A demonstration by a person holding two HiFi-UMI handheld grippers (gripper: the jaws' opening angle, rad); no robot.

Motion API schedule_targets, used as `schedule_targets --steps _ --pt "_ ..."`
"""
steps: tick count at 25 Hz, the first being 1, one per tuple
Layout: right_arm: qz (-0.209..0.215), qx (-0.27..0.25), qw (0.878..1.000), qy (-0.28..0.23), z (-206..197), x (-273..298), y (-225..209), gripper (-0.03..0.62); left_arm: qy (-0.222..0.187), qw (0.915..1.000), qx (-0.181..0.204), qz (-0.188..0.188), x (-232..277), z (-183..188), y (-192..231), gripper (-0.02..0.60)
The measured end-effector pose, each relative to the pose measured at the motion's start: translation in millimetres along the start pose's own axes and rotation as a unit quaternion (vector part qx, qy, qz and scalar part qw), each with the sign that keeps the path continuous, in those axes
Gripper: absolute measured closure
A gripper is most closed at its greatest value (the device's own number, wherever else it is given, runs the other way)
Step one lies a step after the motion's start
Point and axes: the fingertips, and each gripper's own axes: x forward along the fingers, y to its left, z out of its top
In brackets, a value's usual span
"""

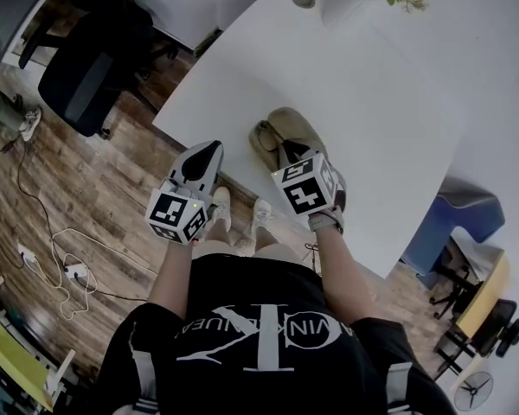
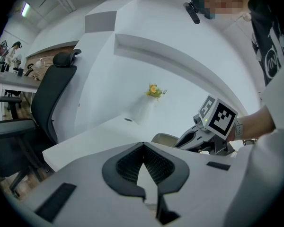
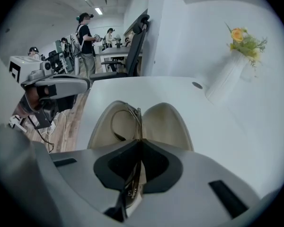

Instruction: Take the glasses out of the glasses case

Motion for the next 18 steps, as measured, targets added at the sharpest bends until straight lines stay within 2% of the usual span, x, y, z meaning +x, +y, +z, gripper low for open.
schedule_targets --steps 9,18 --pt "0.006 0.059 0.997 -0.051 11.4 -19.3 -14.2 0.560 -0.005 1.0000 0.007 -0.004 -1.3 6.3 -6.5 0.568" --pt "0.007 0.091 0.991 -0.101 18.9 -38.6 -28.1 0.560 -0.011 0.9997 0.017 -0.010 2.9 17.2 -15.7 0.568"
